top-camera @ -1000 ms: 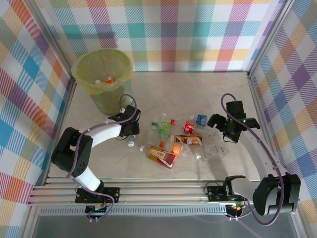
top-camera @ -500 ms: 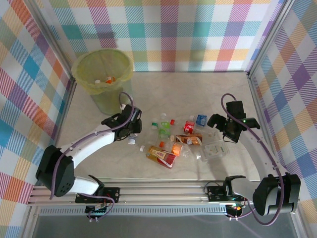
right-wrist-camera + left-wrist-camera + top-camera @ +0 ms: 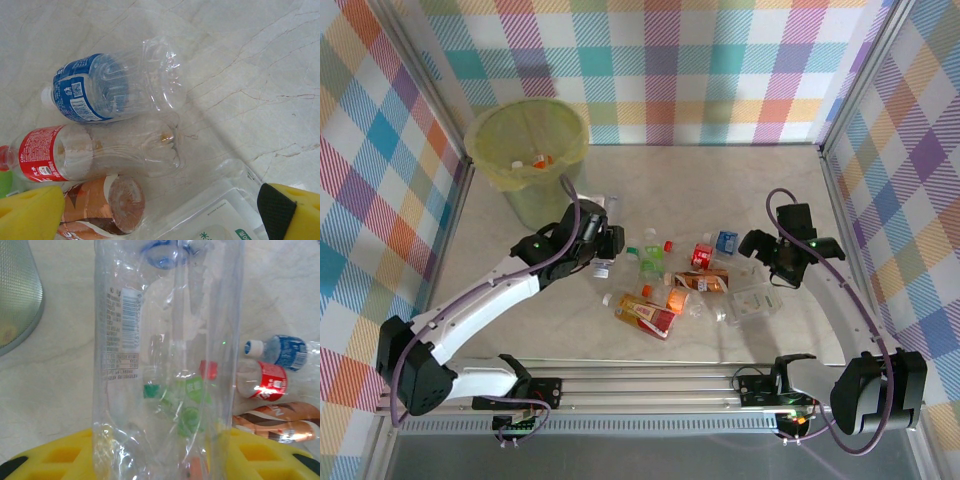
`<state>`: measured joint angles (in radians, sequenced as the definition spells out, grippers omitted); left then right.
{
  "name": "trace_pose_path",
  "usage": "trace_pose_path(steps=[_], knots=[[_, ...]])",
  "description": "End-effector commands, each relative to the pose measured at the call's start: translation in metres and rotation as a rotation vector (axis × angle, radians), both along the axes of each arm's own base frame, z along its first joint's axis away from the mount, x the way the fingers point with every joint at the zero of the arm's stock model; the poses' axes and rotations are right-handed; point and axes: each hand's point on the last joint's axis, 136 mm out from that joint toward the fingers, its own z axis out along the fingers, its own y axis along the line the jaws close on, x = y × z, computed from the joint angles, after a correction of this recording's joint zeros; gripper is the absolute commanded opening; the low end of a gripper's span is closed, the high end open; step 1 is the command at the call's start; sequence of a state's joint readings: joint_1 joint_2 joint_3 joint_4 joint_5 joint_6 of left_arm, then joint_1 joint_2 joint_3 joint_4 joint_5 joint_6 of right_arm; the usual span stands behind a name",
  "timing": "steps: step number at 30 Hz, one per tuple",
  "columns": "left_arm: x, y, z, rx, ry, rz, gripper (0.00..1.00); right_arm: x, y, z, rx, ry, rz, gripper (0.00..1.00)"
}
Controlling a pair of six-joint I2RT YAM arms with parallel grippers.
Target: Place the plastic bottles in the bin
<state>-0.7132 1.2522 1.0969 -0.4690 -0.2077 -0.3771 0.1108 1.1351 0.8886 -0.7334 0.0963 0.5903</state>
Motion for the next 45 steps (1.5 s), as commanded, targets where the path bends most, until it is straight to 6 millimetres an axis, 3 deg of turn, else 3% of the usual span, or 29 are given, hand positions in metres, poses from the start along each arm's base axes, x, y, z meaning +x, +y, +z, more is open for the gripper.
trace_pose_path(steps=[1, 10, 14, 18, 23, 33, 40, 45], knots=[[0.0, -0.012, 0.041, -0.067, -0.09, -0.056, 0.49, 0.003, 0.0, 0.007, 0.011, -0.023, -0.007, 1.0], [0.016, -0.016, 0.137, -0.084, -0.323, -0.086, 0.49, 0.002, 0.001, 0.004, 0.02, -0.025, -0.008, 1.0], [0.034, -0.001, 0.175, -0.03, -0.401, -0.037, 0.49, 0.001, 0.002, 0.002, 0.023, -0.022, -0.01, 1.0], [0.065, 0.026, 0.194, 0.023, -0.4, 0.057, 0.5, 0.002, 0.002, 0.003, 0.027, -0.025, -0.01, 1.0], [0.109, 0.067, 0.196, 0.04, -0.355, 0.176, 0.5, 0.0, 0.003, 0.003, 0.03, -0.025, -0.009, 1.0], [0.186, 0.142, 0.177, 0.148, -0.287, 0.365, 0.5, 0.001, 0.004, 0.003, 0.039, -0.023, -0.005, 1.0], [0.222, 0.178, 0.153, 0.199, -0.233, 0.428, 0.5, -0.001, 0.004, 0.001, 0.041, -0.014, -0.006, 1.0], [0.239, 0.193, 0.123, 0.215, -0.145, 0.424, 0.51, -0.001, 0.004, 0.001, 0.037, -0.011, -0.004, 1.0]])
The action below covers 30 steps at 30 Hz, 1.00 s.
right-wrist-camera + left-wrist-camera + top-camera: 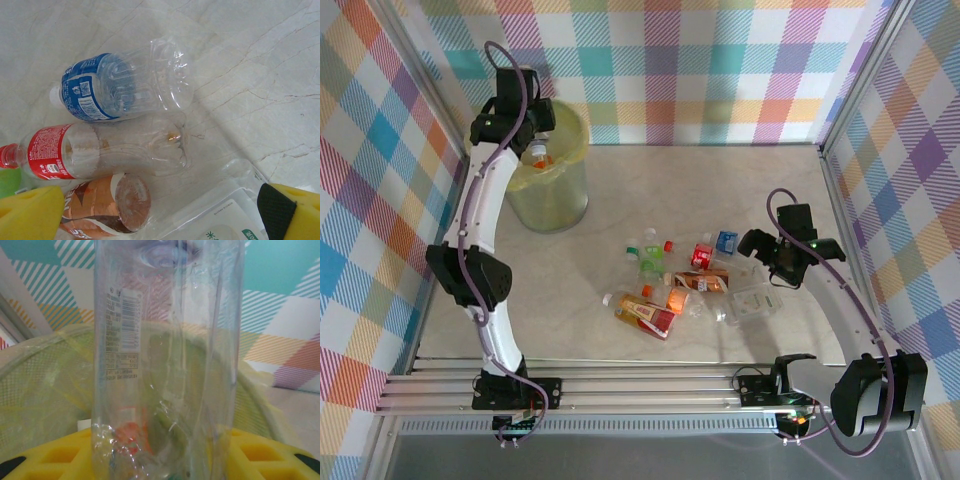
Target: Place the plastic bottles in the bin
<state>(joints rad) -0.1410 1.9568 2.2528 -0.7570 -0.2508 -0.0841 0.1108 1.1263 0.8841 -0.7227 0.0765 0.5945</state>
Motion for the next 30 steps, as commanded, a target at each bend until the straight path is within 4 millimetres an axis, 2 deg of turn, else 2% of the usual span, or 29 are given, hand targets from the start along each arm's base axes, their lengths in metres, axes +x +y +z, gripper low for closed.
trace_pose_path(steps=[1, 6, 10, 19, 23, 30], knots=[[0.004, 0.012, -0.017, 0.008, 0.07, -0.005, 0.51, -0.002, 0.001, -0.001, 0.017, 0.004, -0.01, 1.0], [0.012, 0.019, -0.054, 0.015, 0.162, -0.005, 0.51, 0.0, 0.001, -0.001, 0.02, 0.004, -0.009, 1.0], [0.01, 0.018, -0.08, 0.01, 0.24, -0.012, 0.51, -0.001, 0.002, -0.002, 0.022, 0.005, -0.01, 1.0], [0.001, 0.01, -0.121, -0.036, 0.377, -0.025, 0.53, -0.001, 0.002, -0.002, 0.022, 0.006, -0.009, 1.0], [0.0, -0.001, -0.138, -0.084, 0.422, -0.064, 0.53, -0.001, 0.002, -0.003, 0.021, 0.008, -0.008, 1.0], [-0.007, -0.031, -0.146, -0.163, 0.467, -0.151, 0.55, 0.001, 0.002, -0.004, 0.026, 0.006, -0.009, 1.0]])
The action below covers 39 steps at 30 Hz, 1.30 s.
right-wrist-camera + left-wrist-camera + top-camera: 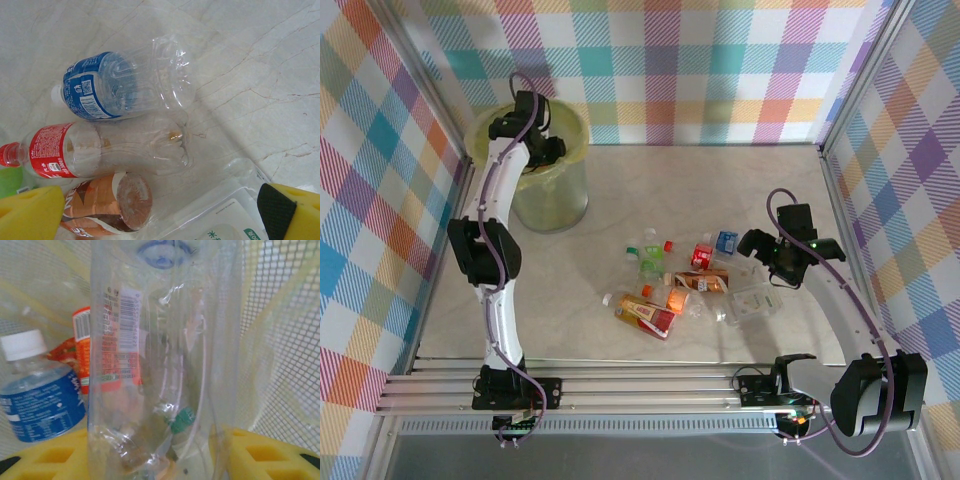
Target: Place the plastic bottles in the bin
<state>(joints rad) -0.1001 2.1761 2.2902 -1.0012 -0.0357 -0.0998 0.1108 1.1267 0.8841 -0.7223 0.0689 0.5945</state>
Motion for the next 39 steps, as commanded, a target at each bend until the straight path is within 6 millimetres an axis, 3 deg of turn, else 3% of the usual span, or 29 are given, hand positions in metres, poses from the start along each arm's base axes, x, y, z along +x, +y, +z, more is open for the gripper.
trace_pose_path(steps=[1, 8, 24, 29, 36, 39], knots=[[-0.01, -0.02, 0.0, -0.067, 0.037, -0.041, 0.55, 0.001, 0.001, -0.004, 0.02, 0.005, -0.012, 1.0], [-0.022, -0.053, -0.005, -0.15, 0.078, -0.099, 0.56, 0.001, 0.002, -0.005, 0.021, 0.006, -0.01, 0.99], [-0.051, -0.118, 0.013, -0.266, 0.053, -0.192, 0.57, -0.003, 0.001, -0.006, 0.019, 0.005, -0.011, 1.0], [-0.061, -0.117, 0.014, -0.224, 0.046, -0.18, 0.61, -0.005, 0.0, -0.006, 0.013, 0.005, -0.01, 1.0], [-0.061, -0.092, 0.006, -0.101, 0.054, -0.105, 0.83, -0.009, -0.001, -0.007, 0.013, 0.008, -0.011, 1.0], [-0.061, -0.083, 0.014, -0.058, 0.034, -0.081, 0.9, -0.01, -0.001, -0.005, 0.012, 0.005, -0.011, 1.0]])
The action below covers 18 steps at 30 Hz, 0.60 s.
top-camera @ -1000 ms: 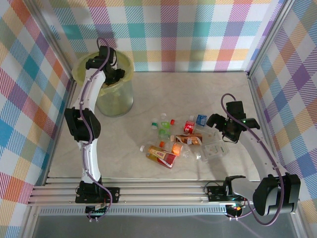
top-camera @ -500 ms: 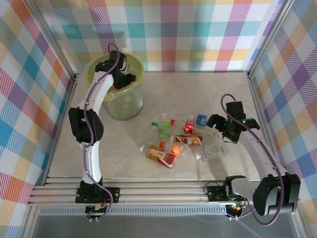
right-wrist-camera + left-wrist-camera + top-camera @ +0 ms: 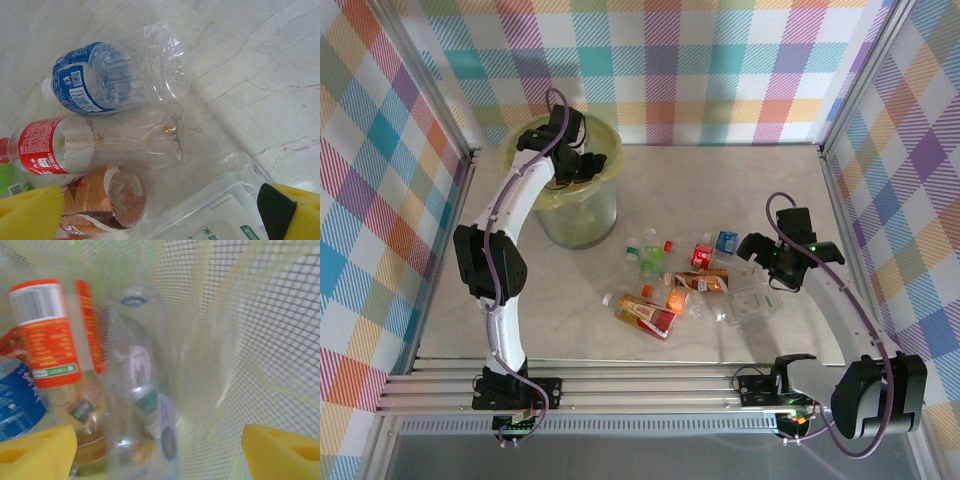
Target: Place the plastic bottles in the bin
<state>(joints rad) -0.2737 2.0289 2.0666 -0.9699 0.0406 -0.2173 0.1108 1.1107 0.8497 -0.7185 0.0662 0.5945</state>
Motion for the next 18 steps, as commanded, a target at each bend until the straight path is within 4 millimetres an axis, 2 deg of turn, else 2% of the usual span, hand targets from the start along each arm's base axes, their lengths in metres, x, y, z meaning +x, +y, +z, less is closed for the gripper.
trace_pose_path(steps=[1, 5, 10, 14, 18], knots=[[-0.005, 0.015, 0.023, 0.067, -0.048, 0.043, 0.92, -0.003, -0.001, 0.003, 0.01, -0.011, -0.014, 1.0], [-0.008, 0.023, 0.05, 0.08, -0.116, 0.065, 0.96, -0.004, -0.001, 0.004, 0.008, -0.01, -0.015, 1.0], [-0.023, 0.028, 0.096, 0.064, -0.224, 0.088, 0.98, -0.004, -0.001, 0.005, 0.01, -0.013, -0.016, 1.0], [-0.043, 0.025, 0.131, 0.033, -0.319, 0.088, 0.99, -0.002, 0.004, 0.011, 0.029, -0.03, 0.018, 1.0], [-0.07, 0.023, 0.158, -0.014, -0.399, 0.093, 0.99, -0.005, 0.015, 0.03, 0.013, -0.079, 0.105, 0.97]])
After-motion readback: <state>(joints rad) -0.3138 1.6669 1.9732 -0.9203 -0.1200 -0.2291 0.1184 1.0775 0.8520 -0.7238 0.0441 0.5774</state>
